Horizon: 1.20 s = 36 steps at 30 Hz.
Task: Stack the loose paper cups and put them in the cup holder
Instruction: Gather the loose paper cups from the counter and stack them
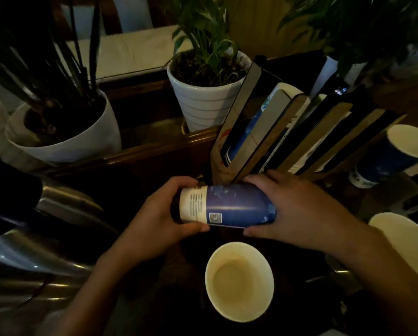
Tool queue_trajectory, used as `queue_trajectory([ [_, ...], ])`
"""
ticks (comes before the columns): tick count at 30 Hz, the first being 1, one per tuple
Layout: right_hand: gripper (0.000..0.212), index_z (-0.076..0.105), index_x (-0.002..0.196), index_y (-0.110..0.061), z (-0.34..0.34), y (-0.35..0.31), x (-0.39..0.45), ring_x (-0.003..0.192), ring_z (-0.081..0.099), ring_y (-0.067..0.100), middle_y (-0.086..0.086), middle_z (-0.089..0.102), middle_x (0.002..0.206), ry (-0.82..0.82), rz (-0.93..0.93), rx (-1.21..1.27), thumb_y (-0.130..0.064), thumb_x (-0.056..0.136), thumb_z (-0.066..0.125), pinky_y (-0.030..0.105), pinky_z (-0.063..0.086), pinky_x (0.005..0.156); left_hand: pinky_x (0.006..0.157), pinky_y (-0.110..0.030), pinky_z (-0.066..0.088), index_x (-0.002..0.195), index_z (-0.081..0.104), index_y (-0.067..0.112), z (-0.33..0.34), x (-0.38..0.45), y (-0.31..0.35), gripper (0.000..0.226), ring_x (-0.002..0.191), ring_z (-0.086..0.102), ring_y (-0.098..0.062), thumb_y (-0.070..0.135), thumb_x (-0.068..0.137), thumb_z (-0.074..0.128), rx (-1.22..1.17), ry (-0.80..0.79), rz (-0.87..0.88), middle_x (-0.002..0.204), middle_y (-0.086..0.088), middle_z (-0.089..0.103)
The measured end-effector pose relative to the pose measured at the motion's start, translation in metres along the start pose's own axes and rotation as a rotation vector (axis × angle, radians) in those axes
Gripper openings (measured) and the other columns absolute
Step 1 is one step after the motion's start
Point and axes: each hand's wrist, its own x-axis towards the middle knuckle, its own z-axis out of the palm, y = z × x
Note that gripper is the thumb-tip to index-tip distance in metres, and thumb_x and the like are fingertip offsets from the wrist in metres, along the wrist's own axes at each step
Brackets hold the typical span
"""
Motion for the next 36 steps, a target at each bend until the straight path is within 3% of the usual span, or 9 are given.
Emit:
queue_trajectory([
  [6, 0.089, 0.034, 0.134, -0.049, -0.045, -0.003, -0.016, 0.11, 0.048, 0.003, -0.019, 0.044, 0.133, 0.096, -0.08, 0.151, -0.079, 0.058, 0.069, 0.033, 0.049, 0.093, 0.082, 0.001, 0.042, 0.116, 0.051, 0.048, -0.024, -0.01, 0.047, 0.066, 0.11, 0.056, 0.014, 0.059, 0.056, 0.077, 0.018, 0.066, 0.053, 0.12, 0.036, 0.056],
  [9, 0.087, 0.032, 0.131, -0.052, -0.052, 0.0, -0.022, 0.108, 0.048, 0.002, -0.02, 0.042, 0.132, 0.167, -0.122, 0.193, -0.085, 0.055, 0.06, 0.028, 0.049, 0.089, 0.08, 0.001, 0.043, 0.114, 0.054, 0.047, -0.025, -0.019, 0.062, 0.065, 0.106, 0.058, 0.014, 0.062, 0.055, 0.076, 0.048, 0.096, 0.039, 0.117, 0.036, 0.058],
  [16, 0.096, 0.034, 0.143, -0.044, -0.049, 0.013, -0.03, 0.12, 0.049, -0.006, -0.02, 0.047, 0.138, 0.296, -0.275, 0.44, -0.075, 0.061, 0.073, 0.019, 0.044, 0.095, 0.073, -0.006, 0.052, 0.118, 0.051, 0.048, -0.016, -0.049, 0.087, 0.064, 0.104, 0.06, 0.013, 0.063, 0.06, 0.074, 0.193, 0.125, 0.026, 0.112, 0.029, 0.063],
  [20, 0.089, 0.041, 0.145, -0.029, -0.053, 0.004, -0.032, 0.124, 0.055, 0.006, -0.01, 0.05, 0.14, 0.354, -0.374, 0.731, -0.052, 0.069, 0.083, 0.022, 0.053, 0.091, 0.073, -0.025, 0.059, 0.131, 0.045, 0.047, -0.004, -0.067, 0.107, 0.079, 0.095, 0.066, 0.002, 0.084, 0.063, 0.063, 0.3, 0.099, -0.049, 0.112, 0.023, 0.064],
  [22, 0.082, 0.044, 0.142, -0.021, -0.057, -0.005, -0.032, 0.122, 0.057, 0.011, -0.005, 0.051, 0.139, 0.412, -0.404, 0.883, -0.039, 0.073, 0.083, 0.022, 0.056, 0.085, 0.073, -0.028, 0.06, 0.125, 0.044, 0.055, 0.003, -0.072, 0.119, 0.078, 0.092, 0.066, 0.003, 0.091, 0.056, 0.054, 0.286, 0.087, -0.07, 0.107, 0.024, 0.065],
  [25, 0.077, 0.046, 0.141, -0.02, -0.06, -0.021, -0.028, 0.12, 0.06, 0.012, -0.003, 0.054, 0.139, 0.595, -0.346, 1.067, -0.039, 0.074, 0.08, 0.025, 0.057, 0.084, 0.079, -0.027, 0.059, 0.109, 0.041, 0.064, 0.019, -0.078, 0.136, 0.076, 0.094, 0.066, 0.004, 0.1, 0.043, 0.046, 0.256, 0.083, -0.191, 0.106, 0.029, 0.063],
  [28, 0.076, 0.05, 0.139, -0.026, -0.058, -0.036, -0.025, 0.11, 0.066, 0.004, -0.005, 0.061, 0.132, 0.726, -0.178, 1.391, -0.046, 0.071, 0.077, 0.019, 0.057, 0.077, 0.08, -0.026, 0.059, 0.107, 0.045, 0.062, 0.037, -0.084, 0.149, 0.084, 0.095, 0.067, 0.006, 0.107, 0.036, 0.042, 0.177, 0.162, -0.225, 0.102, 0.028, 0.067],
  [33, 0.093, 0.048, 0.14, -0.03, -0.057, -0.041, -0.021, 0.093, 0.074, 0.01, -0.009, 0.076, 0.105, 0.443, 0.0, 1.709, -0.065, 0.059, 0.076, 0.025, 0.06, 0.064, 0.076, -0.028, 0.06, 0.101, 0.053, 0.054, 0.048, -0.087, 0.154, 0.073, 0.09, 0.068, 0.007, 0.097, 0.043, 0.055, 0.07, 0.28, -0.225, 0.096, 0.026, 0.071],
  [36, 0.096, 0.058, 0.131, -0.024, -0.049, -0.04, -0.018, 0.107, 0.071, 0.028, 0.007, 0.073, 0.116, 0.285, -0.061, 1.728, -0.074, 0.051, 0.078, 0.053, 0.059, 0.086, 0.072, -0.024, 0.06, 0.101, 0.054, 0.055, 0.049, -0.086, 0.153, 0.068, 0.089, 0.067, 0.012, 0.094, 0.046, 0.057, 0.035, 0.292, -0.251, 0.099, 0.034, 0.068],
])
